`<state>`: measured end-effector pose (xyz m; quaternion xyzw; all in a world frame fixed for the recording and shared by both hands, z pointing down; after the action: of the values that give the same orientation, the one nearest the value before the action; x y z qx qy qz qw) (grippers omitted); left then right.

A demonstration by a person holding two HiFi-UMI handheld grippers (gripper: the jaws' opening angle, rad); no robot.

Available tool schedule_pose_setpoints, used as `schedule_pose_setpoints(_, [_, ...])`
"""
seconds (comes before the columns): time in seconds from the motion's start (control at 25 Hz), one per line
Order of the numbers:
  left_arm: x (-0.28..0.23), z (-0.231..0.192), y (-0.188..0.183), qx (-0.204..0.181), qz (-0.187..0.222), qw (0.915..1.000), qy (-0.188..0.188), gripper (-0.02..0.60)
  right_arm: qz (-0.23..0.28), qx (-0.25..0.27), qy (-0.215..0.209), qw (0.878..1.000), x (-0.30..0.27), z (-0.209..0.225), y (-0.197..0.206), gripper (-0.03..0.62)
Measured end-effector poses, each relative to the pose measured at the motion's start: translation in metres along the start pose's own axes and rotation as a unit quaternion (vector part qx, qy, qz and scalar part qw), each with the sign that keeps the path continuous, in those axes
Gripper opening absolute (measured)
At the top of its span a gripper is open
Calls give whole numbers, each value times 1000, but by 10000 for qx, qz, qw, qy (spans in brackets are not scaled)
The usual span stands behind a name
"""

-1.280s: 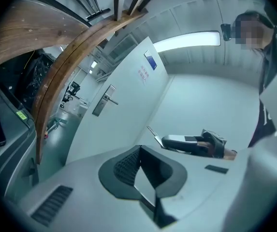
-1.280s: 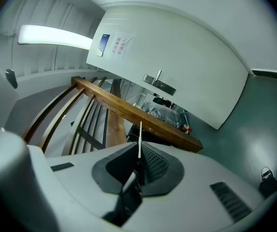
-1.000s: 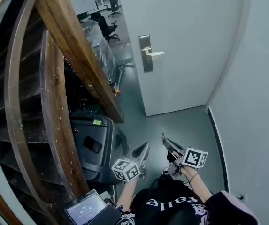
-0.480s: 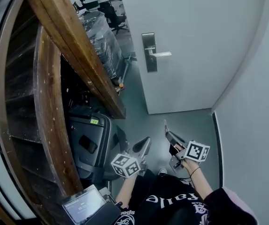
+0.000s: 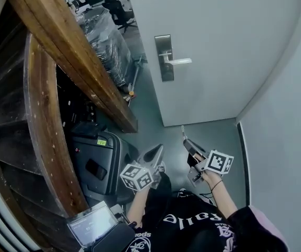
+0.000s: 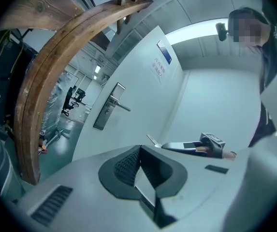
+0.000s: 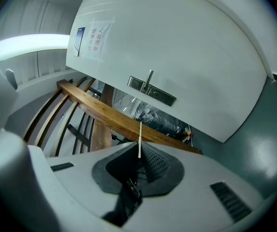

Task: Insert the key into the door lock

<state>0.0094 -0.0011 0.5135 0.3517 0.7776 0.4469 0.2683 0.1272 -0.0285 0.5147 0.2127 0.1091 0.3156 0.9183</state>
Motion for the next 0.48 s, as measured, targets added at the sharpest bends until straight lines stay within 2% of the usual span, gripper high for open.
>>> schedule_pose_setpoints(0.12, [-22,-25,-21,-88,-29,9999,131,5,92,-64,-104,9999,-30,1,-17,35])
schedule_pose_setpoints(0.32, [-59,-66,-55,-316,-113,9988,366,5,219,-56,-11,9997,-84,18,-49,36])
schedule_pose_setpoints(0.44, [-78,-85,-71,-407,-153,9978,501,5,310,26,-217,9993,-119,21,-74,36])
schedule_pose_setpoints(0.48, [-84,-91,-75,-436,-178,9974,548,5,318,30,-147,9994,-129,26,-81,35])
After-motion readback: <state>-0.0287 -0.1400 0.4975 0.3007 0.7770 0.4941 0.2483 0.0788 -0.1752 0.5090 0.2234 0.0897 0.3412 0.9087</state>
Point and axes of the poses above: the fingertips, and each gripper's own axes: x backward along the fingers, z to its right, y out of its underside, the point moved 2 cm from there along x, backward along the fingers
